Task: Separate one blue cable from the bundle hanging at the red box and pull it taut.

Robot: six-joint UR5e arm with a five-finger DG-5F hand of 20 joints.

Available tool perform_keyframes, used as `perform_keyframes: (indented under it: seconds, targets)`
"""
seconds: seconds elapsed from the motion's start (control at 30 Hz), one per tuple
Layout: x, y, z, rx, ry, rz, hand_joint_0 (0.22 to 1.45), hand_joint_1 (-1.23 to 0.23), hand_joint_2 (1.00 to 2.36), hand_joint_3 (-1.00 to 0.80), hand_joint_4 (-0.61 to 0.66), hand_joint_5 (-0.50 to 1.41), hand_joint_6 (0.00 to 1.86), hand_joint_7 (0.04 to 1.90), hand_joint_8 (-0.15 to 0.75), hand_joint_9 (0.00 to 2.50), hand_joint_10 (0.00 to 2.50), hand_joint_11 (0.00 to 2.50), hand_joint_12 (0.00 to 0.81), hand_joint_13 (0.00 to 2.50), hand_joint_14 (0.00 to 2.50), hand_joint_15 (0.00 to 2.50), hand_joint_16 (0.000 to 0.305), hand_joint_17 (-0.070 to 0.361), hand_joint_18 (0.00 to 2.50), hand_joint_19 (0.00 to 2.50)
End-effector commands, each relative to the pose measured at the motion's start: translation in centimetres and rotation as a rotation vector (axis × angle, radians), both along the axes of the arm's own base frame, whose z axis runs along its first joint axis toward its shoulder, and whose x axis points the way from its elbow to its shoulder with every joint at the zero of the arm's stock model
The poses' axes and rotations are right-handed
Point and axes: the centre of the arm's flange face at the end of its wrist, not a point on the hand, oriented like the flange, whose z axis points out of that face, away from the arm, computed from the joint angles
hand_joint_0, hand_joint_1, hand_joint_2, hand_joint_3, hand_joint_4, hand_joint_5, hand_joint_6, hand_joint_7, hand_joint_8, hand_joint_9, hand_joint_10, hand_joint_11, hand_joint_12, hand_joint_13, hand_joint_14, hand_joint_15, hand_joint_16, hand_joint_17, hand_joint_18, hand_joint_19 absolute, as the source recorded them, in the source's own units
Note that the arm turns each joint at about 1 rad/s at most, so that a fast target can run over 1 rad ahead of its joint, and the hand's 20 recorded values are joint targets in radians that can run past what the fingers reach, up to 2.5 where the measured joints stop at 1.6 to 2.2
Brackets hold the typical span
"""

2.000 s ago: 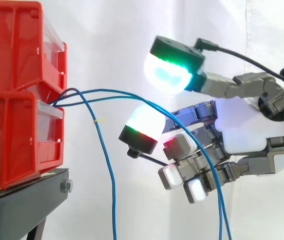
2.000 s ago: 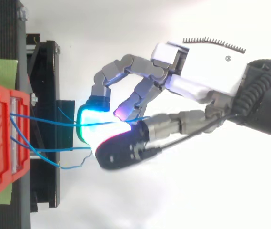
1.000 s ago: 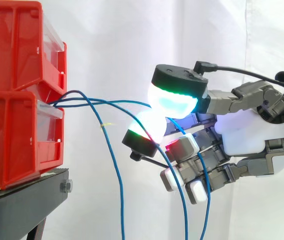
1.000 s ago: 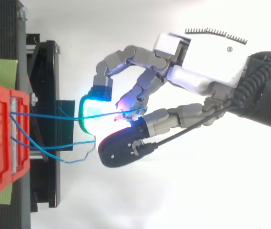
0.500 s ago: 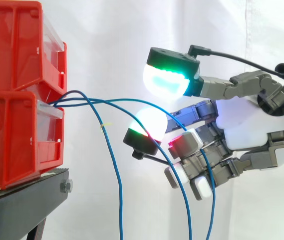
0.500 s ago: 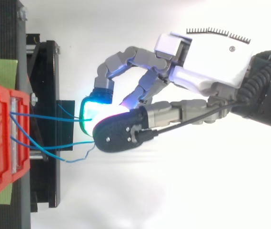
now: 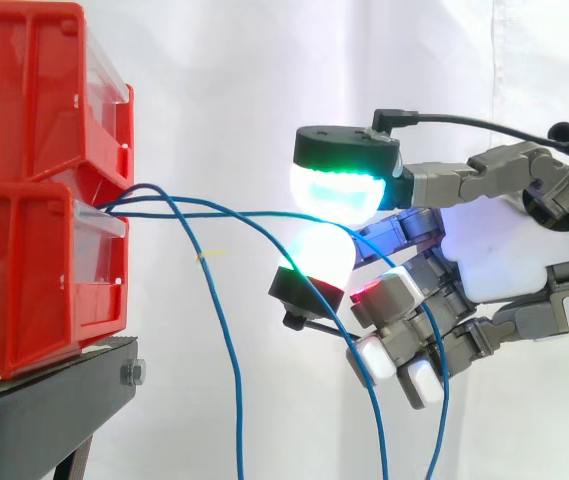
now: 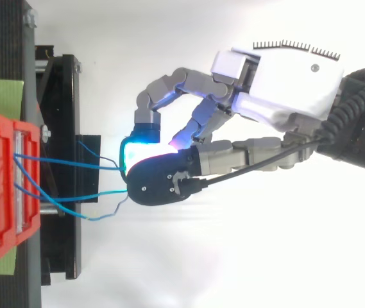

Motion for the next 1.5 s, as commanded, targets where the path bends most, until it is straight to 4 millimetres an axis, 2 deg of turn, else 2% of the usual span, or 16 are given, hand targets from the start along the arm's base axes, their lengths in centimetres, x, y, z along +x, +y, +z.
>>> perform_keyframes:
  seconds: [0.0, 0.13, 0.23, 0.43, 0.57, 0.67, 0.73, 0.87, 1.0, 1.2, 1.47]
  targets:
    - [-0.02, -0.02, 0.13, 0.000, -0.002, 0.000, 0.62, -0.76, 1.02, -0.19, 0.06, -0.16, 0.93, 1.09, 0.339, 1.16, 0.02, 1.12, 0.356, 1.02, 0.02, 0.73, 0.051, 0.114, 0.90, 0.80]
    - [-0.06, -0.04, 0.36, 0.001, -0.005, -0.002, 0.64, -0.78, 1.01, -0.29, 0.06, -0.17, 0.94, 1.00, 0.322, 1.14, 0.02, 1.14, 0.349, 1.00, 0.03, 0.73, 0.050, 0.111, 0.89, 0.80]
    - [-0.14, -0.06, 0.80, 0.001, -0.010, -0.001, 0.64, -0.78, 1.01, -0.33, 0.06, -0.17, 0.94, 1.00, 0.320, 1.13, 0.02, 1.13, 0.345, 1.00, 0.02, 0.73, 0.050, 0.112, 0.89, 0.79]
    - [-0.16, -0.07, 0.91, 0.001, -0.012, -0.001, 0.66, -0.77, 1.02, -0.26, 0.00, -0.18, 0.95, 1.09, 0.321, 1.12, 0.02, 1.13, 0.343, 1.00, 0.03, 0.72, 0.049, 0.110, 0.88, 0.78]
    - [-0.16, -0.07, 0.91, -0.001, -0.012, -0.001, 0.67, -0.74, 1.02, -0.24, -0.03, -0.18, 0.96, 1.09, 0.321, 1.12, 0.02, 1.14, 0.341, 0.99, 0.03, 0.72, 0.049, 0.110, 0.88, 0.77]
    - [-0.15, 0.12, 0.80, -0.002, -0.010, -0.003, 0.69, -0.73, 1.01, -0.30, -0.06, -0.19, 0.97, 1.04, 0.310, 1.08, 0.01, 1.13, 0.339, 0.98, 0.02, 0.71, 0.049, 0.109, 0.85, 0.75]
    - [-0.17, 0.23, 0.91, -0.001, -0.012, -0.001, 0.72, -0.71, 1.01, -0.40, -0.07, -0.20, 0.97, 1.01, 0.303, 1.05, 0.01, 1.12, 0.332, 0.94, 0.02, 0.70, 0.048, 0.109, 0.82, 0.73]
    - [-0.17, 0.23, 0.91, -0.003, -0.011, -0.001, 0.75, -0.72, 1.00, -0.50, -0.10, -0.20, 0.97, 1.07, 0.297, 1.04, 0.01, 1.12, 0.328, 0.94, 0.03, 0.70, 0.049, 0.110, 0.81, 0.72]
    - [-0.14, 0.24, 0.80, 0.007, -0.012, -0.003, 0.76, -0.71, 1.00, -0.50, -0.12, -0.20, 0.97, 1.17, 0.294, 1.04, 0.01, 1.12, 0.326, 0.94, 0.03, 0.69, 0.048, 0.108, 0.82, 0.71]
    - [-0.14, 0.45, 0.76, 0.044, -0.023, -0.008, 0.78, -0.69, 1.00, -0.50, -0.17, -0.21, 0.98, 1.14, 0.285, 1.05, 0.01, 1.16, 0.325, 0.95, 0.02, 0.68, 0.048, 0.108, 0.83, 0.69]
    - [-0.16, 0.68, 0.69, 0.070, -0.028, -0.008, 0.79, -0.67, 1.00, -0.50, -0.18, -0.21, 1.00, 1.19, 0.289, 1.07, 0.01, 1.21, 0.320, 0.94, 0.02, 0.70, 0.048, 0.107, 0.81, 0.72]
